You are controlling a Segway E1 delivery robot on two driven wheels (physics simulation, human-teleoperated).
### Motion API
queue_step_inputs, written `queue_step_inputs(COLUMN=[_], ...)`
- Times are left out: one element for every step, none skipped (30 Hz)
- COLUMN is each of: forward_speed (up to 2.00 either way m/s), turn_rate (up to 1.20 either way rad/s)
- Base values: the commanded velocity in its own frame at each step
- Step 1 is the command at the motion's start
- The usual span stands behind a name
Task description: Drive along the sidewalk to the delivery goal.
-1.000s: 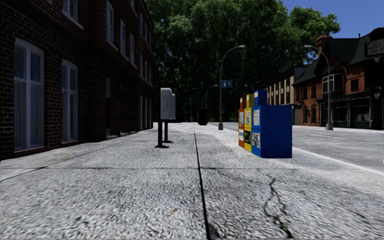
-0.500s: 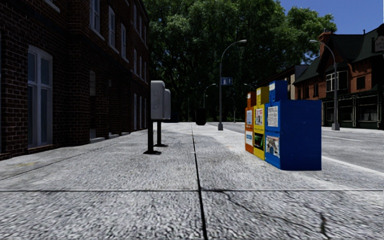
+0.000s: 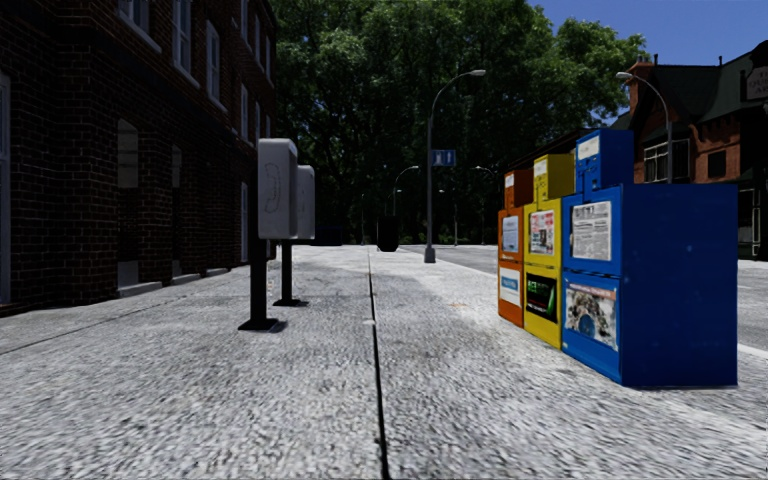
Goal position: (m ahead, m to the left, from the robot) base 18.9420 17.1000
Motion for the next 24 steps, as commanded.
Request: queue_step_inputs(forward_speed=[2.00,2.00,2.00,2.00,2.00,2.00,2.00,2.00,2.00,2.00,2.00,2.00,2.00,2.00,2.00,2.00,2.00,2.00,2.00,2.00,2.00,2.00,2.00,2.00], turn_rate=[0.00,0.00,0.00,0.00,0.00,0.00,0.00,0.00,0.00,0.00,0.00,0.00,0.00,0.00,0.00,0.00,0.00,0.00,0.00,0.00,0.00,0.00,0.00,0.00])
